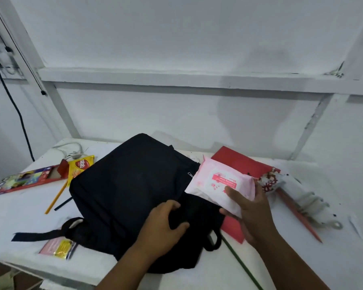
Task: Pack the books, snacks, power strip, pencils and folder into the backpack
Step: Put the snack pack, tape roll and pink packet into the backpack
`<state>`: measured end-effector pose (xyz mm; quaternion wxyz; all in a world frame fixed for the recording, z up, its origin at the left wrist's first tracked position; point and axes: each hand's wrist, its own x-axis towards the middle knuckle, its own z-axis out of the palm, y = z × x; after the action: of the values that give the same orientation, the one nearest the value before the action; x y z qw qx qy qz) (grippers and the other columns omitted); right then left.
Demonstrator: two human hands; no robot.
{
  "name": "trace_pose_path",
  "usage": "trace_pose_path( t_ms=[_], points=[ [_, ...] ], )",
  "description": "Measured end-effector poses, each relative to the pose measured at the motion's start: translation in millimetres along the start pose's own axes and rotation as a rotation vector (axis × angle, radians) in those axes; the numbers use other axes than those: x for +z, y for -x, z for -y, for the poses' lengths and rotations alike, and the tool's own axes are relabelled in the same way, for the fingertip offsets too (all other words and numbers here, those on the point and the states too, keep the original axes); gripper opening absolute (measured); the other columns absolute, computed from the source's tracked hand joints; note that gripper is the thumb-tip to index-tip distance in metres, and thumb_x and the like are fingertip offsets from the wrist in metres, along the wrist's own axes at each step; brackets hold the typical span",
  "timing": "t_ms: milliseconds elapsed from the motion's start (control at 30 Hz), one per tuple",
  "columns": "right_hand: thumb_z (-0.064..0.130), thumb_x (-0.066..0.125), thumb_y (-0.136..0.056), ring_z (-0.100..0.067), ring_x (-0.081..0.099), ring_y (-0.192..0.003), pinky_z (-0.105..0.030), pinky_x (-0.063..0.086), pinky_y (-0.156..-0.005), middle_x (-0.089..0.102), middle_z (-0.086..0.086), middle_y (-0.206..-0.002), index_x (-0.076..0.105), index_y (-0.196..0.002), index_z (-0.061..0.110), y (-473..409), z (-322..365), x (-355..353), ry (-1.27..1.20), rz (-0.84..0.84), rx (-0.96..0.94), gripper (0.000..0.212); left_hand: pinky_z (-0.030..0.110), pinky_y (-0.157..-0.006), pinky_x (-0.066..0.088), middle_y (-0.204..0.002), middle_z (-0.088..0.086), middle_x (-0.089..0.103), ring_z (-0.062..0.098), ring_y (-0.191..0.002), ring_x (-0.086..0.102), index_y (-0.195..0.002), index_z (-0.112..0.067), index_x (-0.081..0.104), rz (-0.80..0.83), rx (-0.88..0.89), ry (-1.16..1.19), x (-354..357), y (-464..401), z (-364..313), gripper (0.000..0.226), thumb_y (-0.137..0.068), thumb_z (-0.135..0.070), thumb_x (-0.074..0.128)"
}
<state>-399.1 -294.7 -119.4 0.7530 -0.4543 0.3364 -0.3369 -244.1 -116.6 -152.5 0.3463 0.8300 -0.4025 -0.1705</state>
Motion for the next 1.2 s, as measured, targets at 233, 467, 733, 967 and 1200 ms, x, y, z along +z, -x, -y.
trace_pose_path(
  t_ms=[233, 467, 733, 967, 1200],
  points=[
    [0.009, 0.086, -0.071, -0.027, 0.07, -0.107, -0.052, 0.06, -0.072, 0.066, -0.003, -0.126, 0.054, -0.133, 0.031, 15, -6, -20, -0.043, 0.007, -0.012, 0.072, 0.009, -0.064, 0.04, -0.075, -0.008, 0.066, 0.0, -0.071, 0.061, -0.088, -0.022, 0.061, -0.282, -0.076, 0.113, -25, -9, 5, 0.018, -0.095, -0.006, 0.059],
    [0.014, 0.089, -0.066, -0.029, 0.068, -0.108, -0.053, 0.061, -0.071, 0.062, -0.003, -0.13, 0.051, -0.133, 0.03, 18, -13, -4, 0.009, 0.019, -0.002, 0.079, 0.032, -0.065, 0.044, -0.077, -0.001, 0.06, 0.015, -0.071, 0.059, -0.112, -0.031, 0.05, -0.495, 0.067, 0.025, -85, -12, 18, 0.025, -0.101, -0.009, 0.047],
    [0.012, 0.087, -0.072, -0.026, 0.067, -0.103, -0.046, 0.062, -0.064, 0.06, 0.001, -0.123, 0.048, -0.132, 0.027, 12, -31, 34, 0.094, -0.04, 0.027, 0.073, 0.038, -0.092, 0.051, -0.129, -0.004, 0.028, 0.019, -0.113, 0.044, -0.145, -0.038, 0.033, -0.241, 0.081, -0.343, -98, -24, 39, 0.112, -0.051, -0.059, 0.09],
    [0.012, 0.087, -0.073, -0.025, 0.063, -0.106, -0.045, 0.062, -0.06, 0.057, 0.002, -0.123, 0.047, -0.133, 0.025, 8, -41, 59, 0.113, -0.137, 0.029, 0.073, 0.05, -0.09, 0.044, -0.141, 0.0, 0.047, 0.033, -0.124, 0.051, -0.143, -0.035, 0.048, -0.153, 0.197, -0.534, -81, -43, 70, 0.064, -0.083, -0.037, 0.072],
    [0.014, 0.087, -0.072, -0.025, 0.063, -0.107, -0.047, 0.062, -0.062, 0.057, 0.001, -0.124, 0.046, -0.134, 0.024, 12, -52, 72, 0.122, -0.231, 0.015, 0.075, 0.057, -0.11, 0.027, -0.161, 0.01, 0.023, 0.036, -0.148, 0.024, -0.156, -0.03, 0.016, -0.079, 0.111, -0.54, -56, -38, 83, 0.105, -0.073, -0.074, 0.061]
  ],
)
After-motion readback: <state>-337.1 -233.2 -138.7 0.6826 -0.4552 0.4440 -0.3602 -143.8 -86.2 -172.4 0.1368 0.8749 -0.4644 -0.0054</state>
